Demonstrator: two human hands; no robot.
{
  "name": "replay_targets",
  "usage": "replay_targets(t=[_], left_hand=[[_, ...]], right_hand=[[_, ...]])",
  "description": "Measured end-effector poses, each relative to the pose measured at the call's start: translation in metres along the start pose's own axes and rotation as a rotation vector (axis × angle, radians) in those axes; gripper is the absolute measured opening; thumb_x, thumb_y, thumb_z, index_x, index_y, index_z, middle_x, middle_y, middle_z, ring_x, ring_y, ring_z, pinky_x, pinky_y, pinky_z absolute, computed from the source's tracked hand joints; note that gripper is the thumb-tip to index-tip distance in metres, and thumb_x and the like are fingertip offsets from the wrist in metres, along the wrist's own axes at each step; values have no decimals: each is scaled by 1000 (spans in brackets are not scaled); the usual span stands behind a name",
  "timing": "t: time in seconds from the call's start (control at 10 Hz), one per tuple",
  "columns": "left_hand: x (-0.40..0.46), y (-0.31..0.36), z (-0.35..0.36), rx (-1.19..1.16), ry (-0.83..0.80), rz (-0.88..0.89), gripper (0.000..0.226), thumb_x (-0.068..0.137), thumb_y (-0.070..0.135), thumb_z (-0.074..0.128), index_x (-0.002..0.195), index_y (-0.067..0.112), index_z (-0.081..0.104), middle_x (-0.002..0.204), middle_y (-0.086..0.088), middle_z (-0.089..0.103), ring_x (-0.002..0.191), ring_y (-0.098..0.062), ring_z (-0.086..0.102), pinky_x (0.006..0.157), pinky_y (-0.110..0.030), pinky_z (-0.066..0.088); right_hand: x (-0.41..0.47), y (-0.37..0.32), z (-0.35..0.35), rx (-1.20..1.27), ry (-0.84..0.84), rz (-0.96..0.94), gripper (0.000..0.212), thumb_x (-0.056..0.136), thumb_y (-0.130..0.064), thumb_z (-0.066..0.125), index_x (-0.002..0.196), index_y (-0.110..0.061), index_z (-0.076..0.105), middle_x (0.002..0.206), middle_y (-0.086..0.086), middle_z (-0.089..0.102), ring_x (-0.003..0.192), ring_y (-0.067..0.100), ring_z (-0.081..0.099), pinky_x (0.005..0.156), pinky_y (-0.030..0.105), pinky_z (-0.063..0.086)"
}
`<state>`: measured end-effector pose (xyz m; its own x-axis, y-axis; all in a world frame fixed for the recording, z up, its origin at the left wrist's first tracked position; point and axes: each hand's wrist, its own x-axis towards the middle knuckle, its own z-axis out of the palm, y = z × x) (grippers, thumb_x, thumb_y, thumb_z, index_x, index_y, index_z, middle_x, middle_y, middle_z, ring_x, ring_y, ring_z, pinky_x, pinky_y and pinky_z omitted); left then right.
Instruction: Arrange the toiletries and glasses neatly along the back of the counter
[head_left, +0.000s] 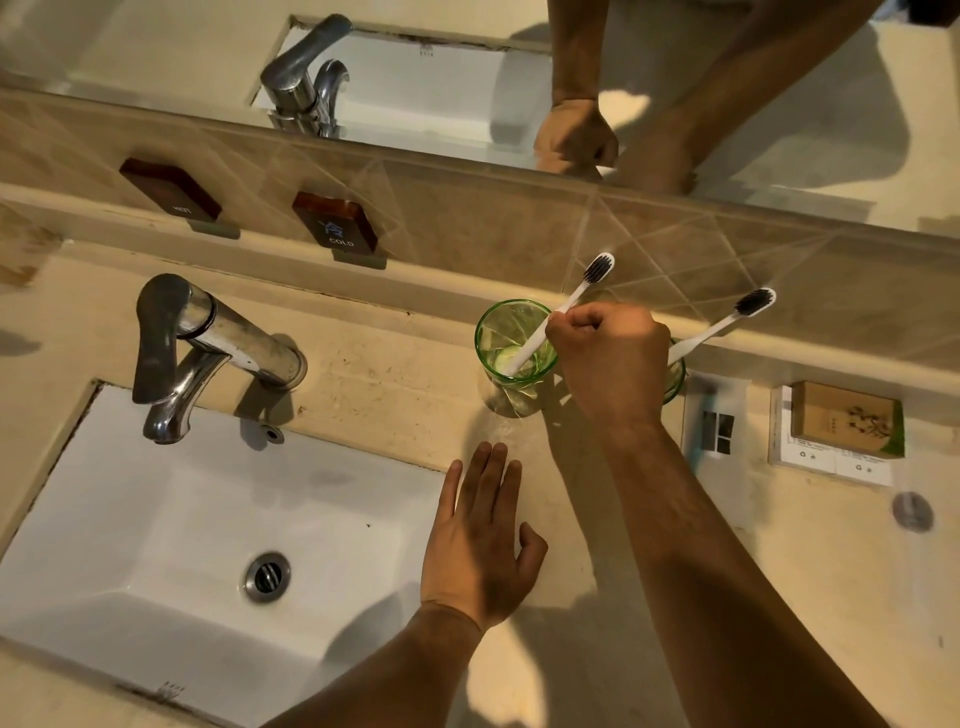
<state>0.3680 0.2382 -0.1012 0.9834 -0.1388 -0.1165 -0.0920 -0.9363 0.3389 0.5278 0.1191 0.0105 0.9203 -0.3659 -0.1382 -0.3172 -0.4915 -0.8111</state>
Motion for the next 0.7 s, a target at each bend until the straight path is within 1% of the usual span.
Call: replay_targets(t=[0.1,0.2,0.3,0.4,0.5,0.6,0.7], left_hand=[[0,0,0,8,0,-5,62,90,36,46,148,12,46,159,-7,37,153,-22,24,119,-51,31],[0,0,1,9,10,1,62,90,36,46,148,12,47,159,-8,38,152,-22,24,118,-51,31],[0,0,2,8,14,4,62,91,36,45,147,12,47,159,-7,38,152,-23,25,118,-51,31],[-1,-1,2,9,27,6,61,91,35,45,147,12,47,159,-8,39,152,-23,25,119,-51,31],[0,0,1,-5,36,16,61,91,35,46,147,11,48,158,-8,40,152,-23,25,119,-51,30],[-3,-3,5,-1,77,44,61,91,34,48,147,11,48,158,-9,40,152,-23,24,120,-50,28],[-1,0,2,-1,81,30,61,90,33,47,147,10,47,159,-9,39,153,-23,22,123,-48,24]], right_hand=[[2,3,0,-7,18,-1,20,84,-25,68,68,-17,76,59,0,69,59,19,64,57,23,47],[3,8,1,-33,30,-32,23,85,-26,68,67,-15,77,58,2,69,57,19,65,61,27,52],[3,12,3,-67,48,-81,24,86,-25,68,67,-15,77,59,2,69,57,18,64,62,26,50],[1,12,3,-122,80,-168,23,86,-26,69,70,-14,79,62,3,71,57,18,64,62,26,48],[0,12,1,-91,59,-122,22,87,-28,69,72,-15,80,64,1,72,60,16,65,63,25,48],[-10,14,-9,10,83,-108,26,88,-32,65,71,-18,78,61,-3,69,59,16,65,62,29,52],[-22,14,-14,81,118,-104,27,91,-32,61,78,-16,78,64,-6,69,61,11,66,63,28,55]])
